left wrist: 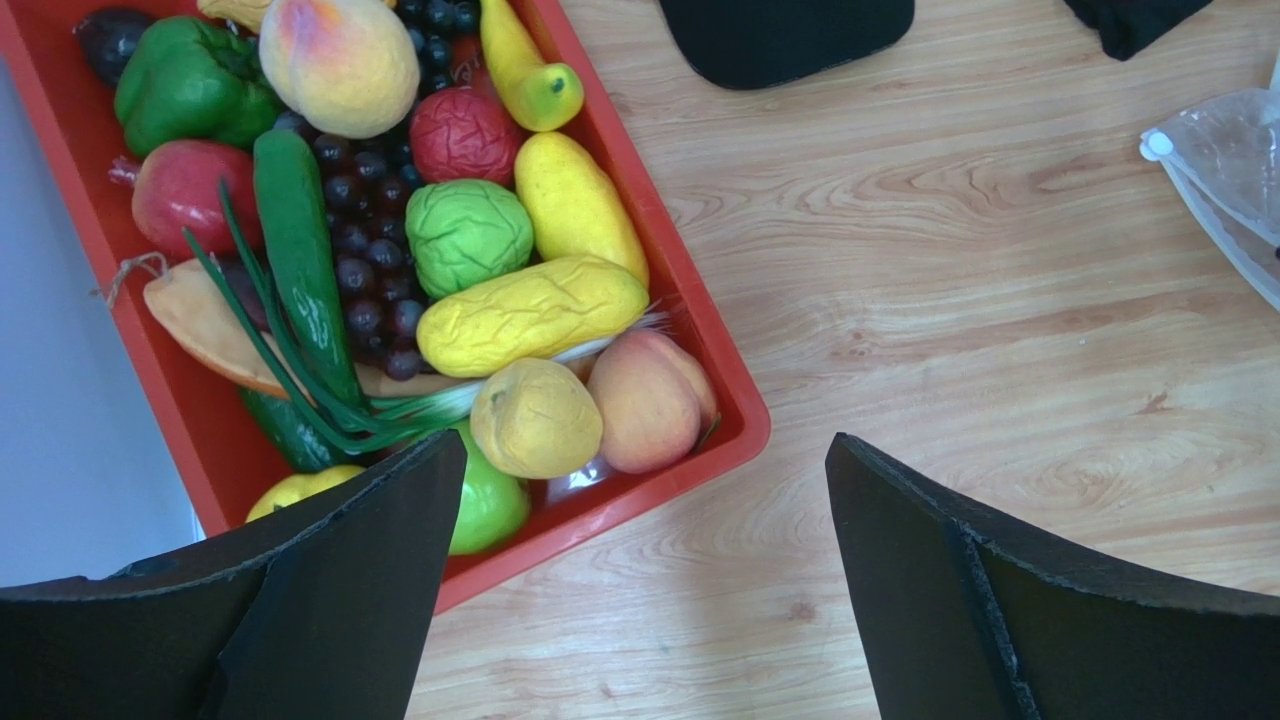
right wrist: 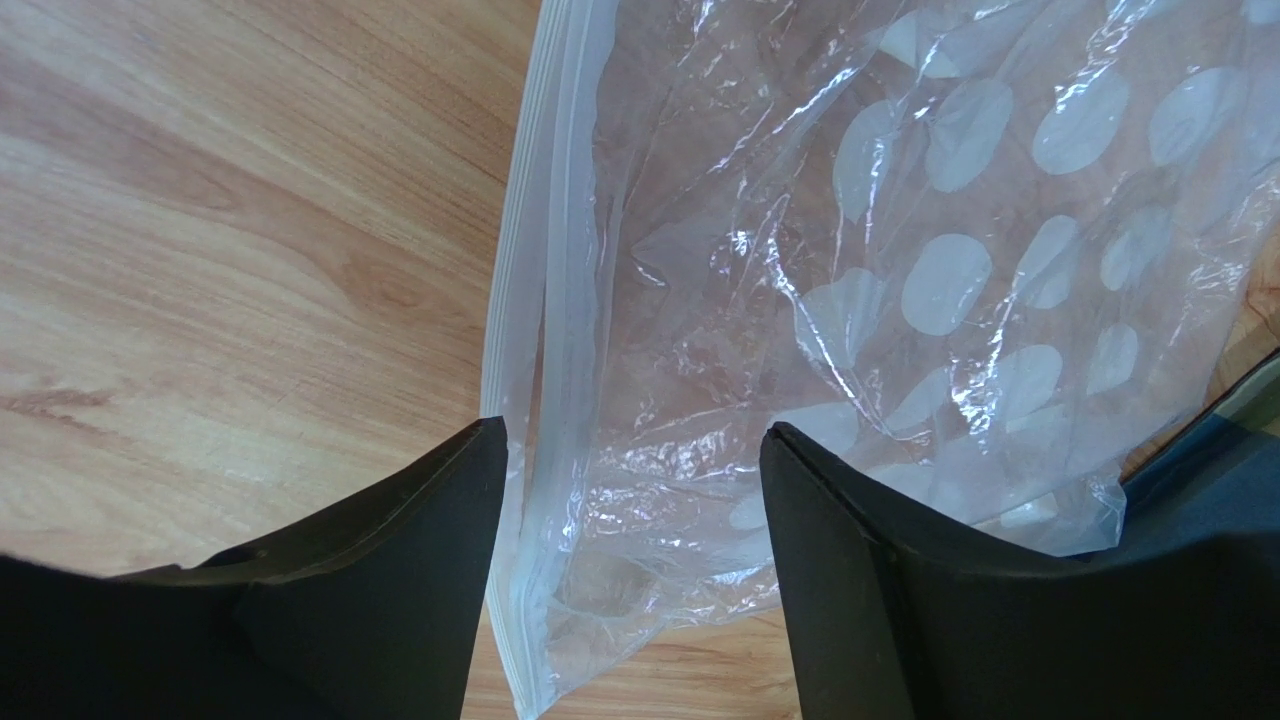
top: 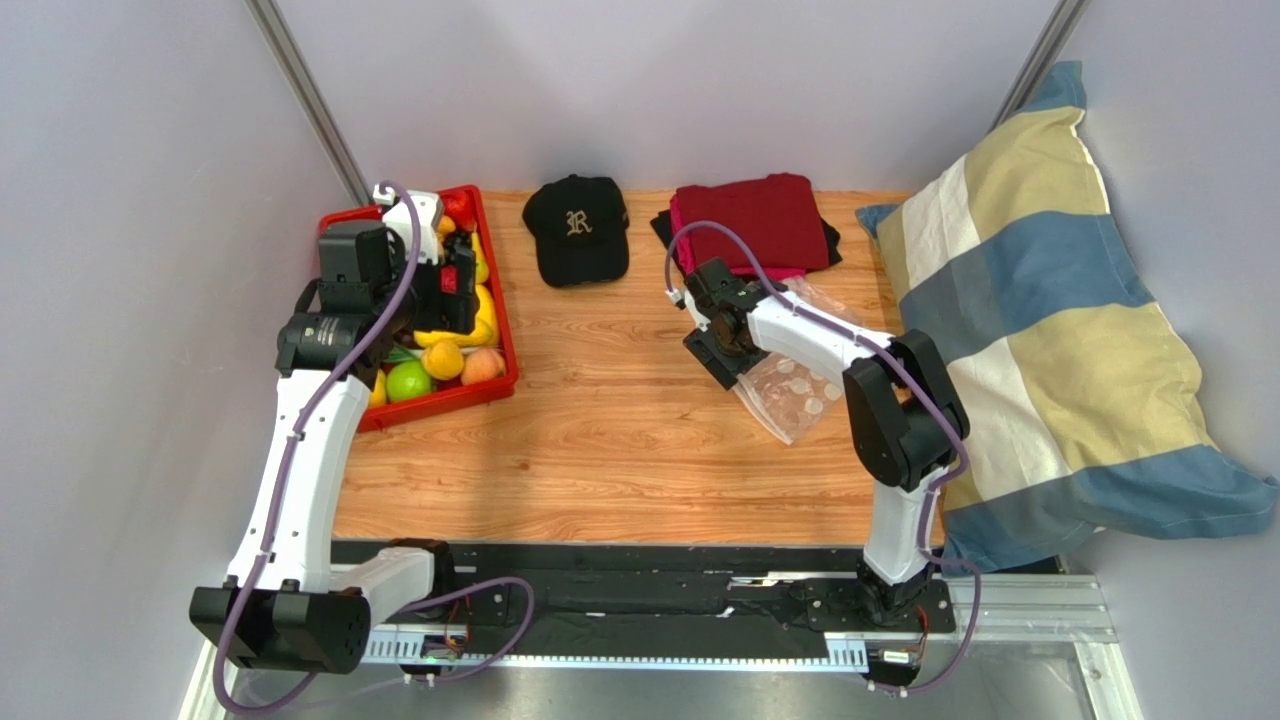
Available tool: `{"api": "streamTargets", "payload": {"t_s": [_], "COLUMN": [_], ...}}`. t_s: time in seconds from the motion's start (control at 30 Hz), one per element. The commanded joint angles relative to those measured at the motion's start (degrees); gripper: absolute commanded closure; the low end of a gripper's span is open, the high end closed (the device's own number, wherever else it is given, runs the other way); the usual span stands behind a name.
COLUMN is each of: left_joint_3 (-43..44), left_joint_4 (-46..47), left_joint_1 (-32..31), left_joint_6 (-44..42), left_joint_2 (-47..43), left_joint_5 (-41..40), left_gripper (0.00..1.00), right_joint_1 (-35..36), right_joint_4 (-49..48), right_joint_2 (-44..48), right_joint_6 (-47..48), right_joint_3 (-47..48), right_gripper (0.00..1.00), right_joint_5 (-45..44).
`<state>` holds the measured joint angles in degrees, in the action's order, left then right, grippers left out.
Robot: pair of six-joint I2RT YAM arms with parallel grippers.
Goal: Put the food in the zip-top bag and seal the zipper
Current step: Pick up the zipper food storage bag at the center of the board.
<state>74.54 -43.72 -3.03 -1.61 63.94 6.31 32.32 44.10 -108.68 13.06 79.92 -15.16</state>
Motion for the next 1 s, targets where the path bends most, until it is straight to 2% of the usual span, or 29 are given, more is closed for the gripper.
{"api": "streamTargets", "payload": {"t_s": [0.0, 0.1, 0.2, 0.3, 0.33, 0.4, 0.5, 0.53, 0.67, 0.8, 0.97], "left_joint_3": [-0.54, -0.71, -0.98, -0.98, -1.07, -0.98, -0.28, 0.07, 0.34, -2.9, -7.92], "left_joint_4": [2.24, 2.33, 2.15, 2.24, 2.33, 2.5, 2.24, 1.54, 2.15, 7.06, 14.45], "left_joint_1": [-0.22, -0.22, -0.22, -0.22, -0.31, -0.31, -0.4, -0.4, -1.19, -2.94, -8.92], "left_joint_6": [0.81, 1.25, 1.34, 2.4, 2.4, 2.4, 3.53, 4.5, 11.43, 18.02, 23.31], "left_joint_2": [-1.19, -0.84, -0.49, -0.14, -0.05, 0.04, 1.0, 1.88, 3.12, 2.94, 2.41], "left_joint_5": [-0.94, -0.95, -0.59, 0.28, 0.72, 2.13, 6.25, 7.83, 16.52, 19.7, 19.36], "left_gripper": [0.01, 0.01, 0.01, 0.01, 0.01, 0.01, 0.03, 0.04, 0.04, 0.03, 0.03], "right_joint_1": [0.29, 0.55, 0.82, 0.82, 0.82, 0.73, -0.14, -1.02, -2.61, -2.7, -2.7], "right_joint_4": [0.29, 0.47, -0.24, -0.15, 0.11, 1.6, 3.36, 3.97, 5.91, 4.68, 1.36], "right_joint_2": [-1.79, -2.32, -2.32, -2.06, -1.88, -1.79, 0.48, 1.19, 4.78, 6.64, 7.17], "right_joint_6": [-1.37, -1.81, -1.81, -1.9, -1.9, -2.07, -3.21, -3.56, -6.46, -12.69, -22.01], "right_joint_3": [2.0, 1.82, 1.2, 1.55, 1.82, 3.83, 7.95, 9.54, 16.05, 19.04, 19.14], "right_gripper": [0.34, 0.37, 0.47, 0.77, 0.98, 1.0, 1.0, 1.0, 1.0, 1.0, 1.0], "right_joint_5": [-3.29, -5.32, -8.39, -9.36, -9.02, -8.14, -2.18, 3.93, 18.37, 28.66, 35.45]}}
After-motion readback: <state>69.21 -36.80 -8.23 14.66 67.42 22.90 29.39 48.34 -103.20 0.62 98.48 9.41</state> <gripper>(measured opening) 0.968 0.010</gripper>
